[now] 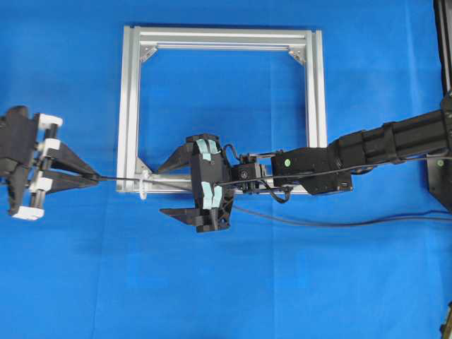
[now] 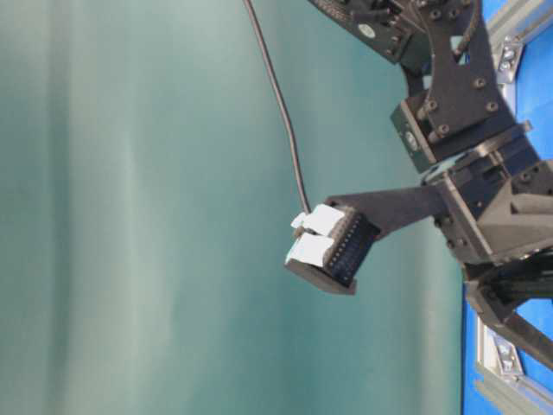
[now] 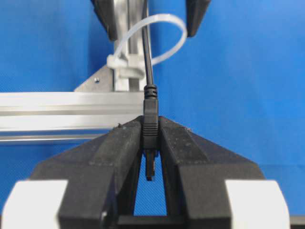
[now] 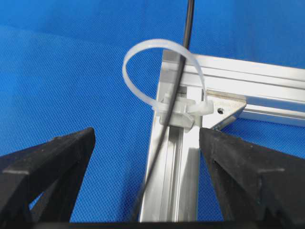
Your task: Insert the wire through the string loop located on the left side.
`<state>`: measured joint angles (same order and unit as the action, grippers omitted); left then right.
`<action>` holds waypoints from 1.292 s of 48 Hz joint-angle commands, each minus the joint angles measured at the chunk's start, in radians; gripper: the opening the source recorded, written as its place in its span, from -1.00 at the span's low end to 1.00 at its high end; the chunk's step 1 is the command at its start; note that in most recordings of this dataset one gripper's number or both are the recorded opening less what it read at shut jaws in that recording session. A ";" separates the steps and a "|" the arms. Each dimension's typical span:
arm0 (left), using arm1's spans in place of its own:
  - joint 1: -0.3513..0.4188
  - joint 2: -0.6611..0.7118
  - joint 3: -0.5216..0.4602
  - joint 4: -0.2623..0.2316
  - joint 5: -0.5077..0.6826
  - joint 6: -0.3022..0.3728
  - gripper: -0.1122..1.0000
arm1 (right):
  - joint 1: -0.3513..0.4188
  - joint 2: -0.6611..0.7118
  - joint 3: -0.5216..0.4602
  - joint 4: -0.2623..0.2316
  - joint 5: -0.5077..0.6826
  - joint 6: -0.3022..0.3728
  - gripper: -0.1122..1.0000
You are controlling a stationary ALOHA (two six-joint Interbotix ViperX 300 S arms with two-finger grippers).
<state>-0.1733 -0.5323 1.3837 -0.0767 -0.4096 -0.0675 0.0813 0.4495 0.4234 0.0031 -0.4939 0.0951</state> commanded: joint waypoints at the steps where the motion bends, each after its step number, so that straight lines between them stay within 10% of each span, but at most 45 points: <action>1: 0.003 -0.112 0.000 0.000 0.072 -0.002 -0.66 | 0.002 -0.032 -0.006 0.003 -0.005 -0.002 0.92; 28: 0.083 -0.770 -0.101 0.003 0.710 0.000 -0.66 | 0.002 -0.032 -0.008 0.003 -0.006 -0.002 0.92; 62: 0.089 -0.785 -0.097 0.006 0.709 0.015 -0.66 | 0.002 -0.032 -0.006 0.003 -0.006 -0.002 0.92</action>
<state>-0.0874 -1.3315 1.3008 -0.0736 0.3099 -0.0537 0.0813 0.4495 0.4234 0.0031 -0.4939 0.0936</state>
